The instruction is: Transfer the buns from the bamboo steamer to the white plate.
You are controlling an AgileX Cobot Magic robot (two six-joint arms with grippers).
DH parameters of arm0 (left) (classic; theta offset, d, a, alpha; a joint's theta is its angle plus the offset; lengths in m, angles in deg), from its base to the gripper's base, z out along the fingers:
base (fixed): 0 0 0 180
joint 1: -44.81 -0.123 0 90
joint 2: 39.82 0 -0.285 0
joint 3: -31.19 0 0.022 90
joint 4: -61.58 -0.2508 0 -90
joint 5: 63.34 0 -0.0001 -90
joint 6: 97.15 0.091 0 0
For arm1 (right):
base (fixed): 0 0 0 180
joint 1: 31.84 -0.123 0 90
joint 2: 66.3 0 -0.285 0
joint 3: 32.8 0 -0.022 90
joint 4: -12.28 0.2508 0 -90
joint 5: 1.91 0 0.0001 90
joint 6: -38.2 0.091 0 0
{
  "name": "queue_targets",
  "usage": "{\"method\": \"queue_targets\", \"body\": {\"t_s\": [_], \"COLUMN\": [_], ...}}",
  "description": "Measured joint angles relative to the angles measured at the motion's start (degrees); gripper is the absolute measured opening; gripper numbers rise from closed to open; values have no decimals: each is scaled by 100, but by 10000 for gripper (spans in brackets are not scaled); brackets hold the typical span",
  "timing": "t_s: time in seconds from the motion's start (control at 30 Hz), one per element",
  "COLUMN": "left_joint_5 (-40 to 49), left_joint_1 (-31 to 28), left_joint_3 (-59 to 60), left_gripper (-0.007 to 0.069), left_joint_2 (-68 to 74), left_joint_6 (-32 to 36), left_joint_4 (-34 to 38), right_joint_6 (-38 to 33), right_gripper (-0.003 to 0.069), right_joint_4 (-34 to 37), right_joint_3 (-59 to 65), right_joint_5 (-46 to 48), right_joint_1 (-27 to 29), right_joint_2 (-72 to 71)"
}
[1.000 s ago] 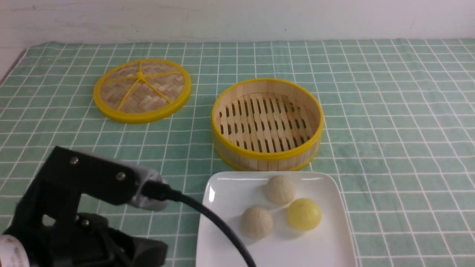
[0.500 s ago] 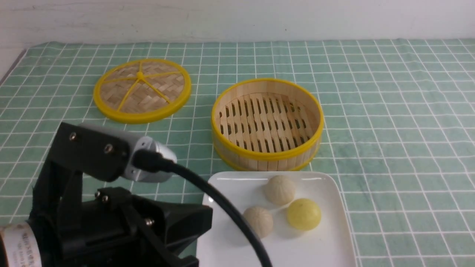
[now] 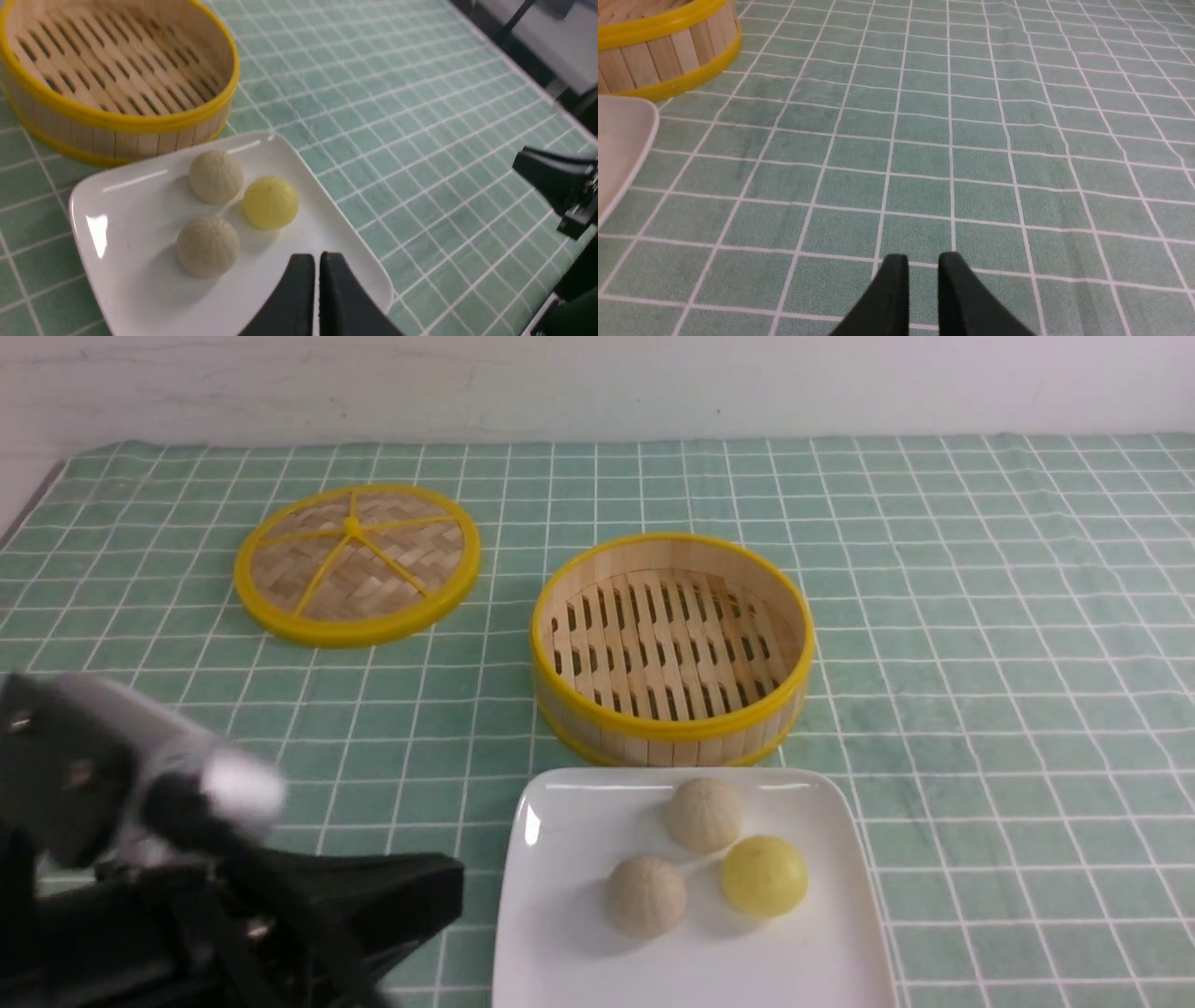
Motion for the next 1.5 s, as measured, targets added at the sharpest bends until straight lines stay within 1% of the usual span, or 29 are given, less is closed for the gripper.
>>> {"method": "queue_targets", "body": {"t_s": [0.03,0.07,0.1,0.17,0.2,0.23,0.27,0.43,0.5,0.57,0.63,0.67,0.73,0.87,1.0,1.5], "left_joint_5": [-39,-192,-521,-805,-959,-1001,-1027,-766,-650,-576,-466,-429,-370,56,94,106], "left_joint_1": [-30,-172,-604,-1087,-1487,-1692,-2036,-3663,-4229,-4698,-4969,-5087,-5137,-5206,-5426,-5448], "left_joint_3": [0,193,529,895,1180,1324,1566,2633,2927,3145,3243,3270,3272,3265,3261,3261], "left_gripper": [44,45,48,51,52,52,54,58,59,62,62,62,64,67,71,85], "left_joint_2": [0,-286,-744,-1180,-1537,-1631,-1860,-2695,-2876,-2970,-3079,-3191,-3294,-3330,-3336,-3336], "left_joint_6": [0,0,11,103,242,340,541,1651,1938,2037,2043,2043,2043,2043,2043,2043], "left_joint_4": [6,40,186,364,477,518,566,601,596,575,551,517,461,338,314,306], "right_joint_6": [0,0,0,0,0,0,0,0,0,0,0,0,0,0,0,0], "right_gripper": [126,127,128,130,131,131,131,134,134,134,135,136,136,141,145,165], "right_joint_4": [0,0,0,0,0,0,0,0,0,0,0,0,0,0,0,0], "right_joint_3": [0,0,0,0,0,0,0,0,0,0,0,0,0,0,0,0], "right_joint_5": [0,0,0,0,0,0,0,0,0,0,0,0,0,0,0,5], "right_joint_1": [0,0,0,0,0,0,0,0,0,0,0,0,0,0,0,0], "right_joint_2": [0,0,0,0,0,0,0,0,0,0,0,0,0,0,0,0]}}
